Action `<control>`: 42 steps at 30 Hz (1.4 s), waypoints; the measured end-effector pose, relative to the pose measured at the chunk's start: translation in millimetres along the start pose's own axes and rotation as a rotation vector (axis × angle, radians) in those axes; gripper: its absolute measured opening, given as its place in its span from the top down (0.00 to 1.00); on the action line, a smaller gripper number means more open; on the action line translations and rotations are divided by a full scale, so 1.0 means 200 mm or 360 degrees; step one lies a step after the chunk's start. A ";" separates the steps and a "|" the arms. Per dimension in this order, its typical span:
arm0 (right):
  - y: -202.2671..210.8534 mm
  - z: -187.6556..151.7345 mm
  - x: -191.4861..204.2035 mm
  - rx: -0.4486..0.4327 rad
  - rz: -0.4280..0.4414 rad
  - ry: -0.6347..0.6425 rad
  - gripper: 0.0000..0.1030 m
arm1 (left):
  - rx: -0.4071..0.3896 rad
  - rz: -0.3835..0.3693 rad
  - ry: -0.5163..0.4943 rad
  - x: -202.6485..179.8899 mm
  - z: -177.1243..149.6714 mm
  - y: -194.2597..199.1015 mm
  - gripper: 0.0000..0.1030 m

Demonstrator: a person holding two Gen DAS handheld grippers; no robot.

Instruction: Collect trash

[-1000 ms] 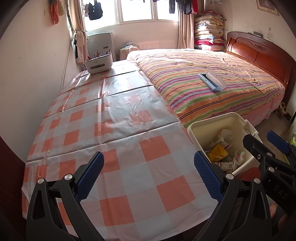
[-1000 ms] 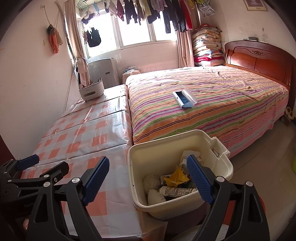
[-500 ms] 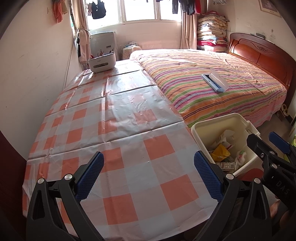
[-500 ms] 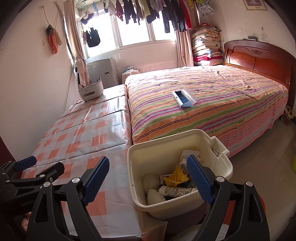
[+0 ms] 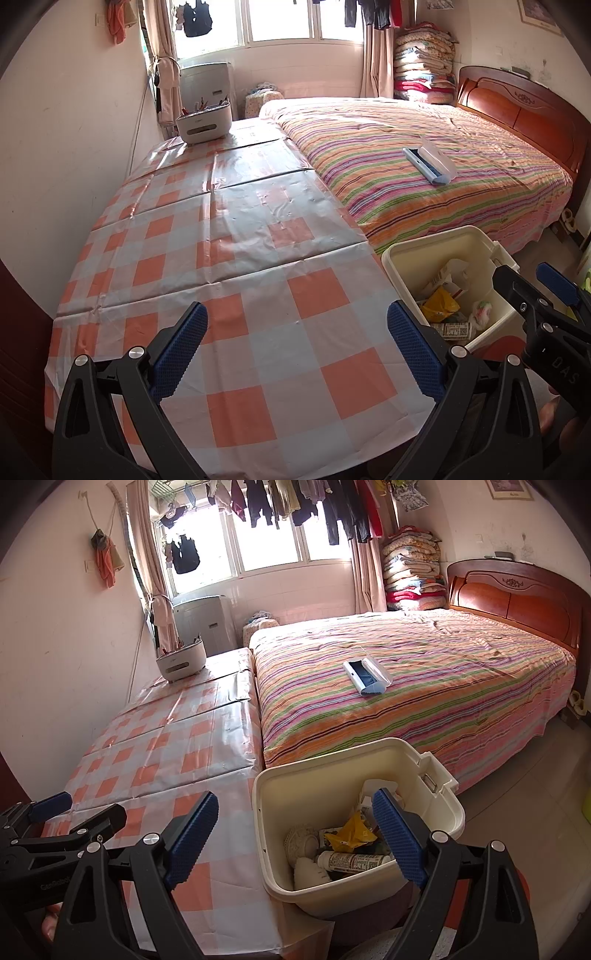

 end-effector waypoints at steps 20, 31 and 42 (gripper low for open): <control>-0.01 0.00 0.00 0.0012 0.0010 -0.0006 0.19 | 0.0026 -0.0005 -0.0029 -0.02 -0.01 -0.02 0.06; -0.04 -0.03 -0.05 0.0025 -0.0003 -0.0028 0.19 | 0.0076 -0.0057 -0.0045 -0.07 -0.03 -0.07 0.06; -0.04 -0.04 -0.11 0.0029 -0.0021 -0.0058 0.19 | 0.0050 -0.0077 -0.0122 -0.16 -0.01 -0.07 0.06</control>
Point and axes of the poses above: each gripper's, at about its wrist camera, not at the fingertips, and y roughly against the way its jaws point, x to its left, z to its top, the point moved 9 cm from there along -y, roughly the way its jaws point
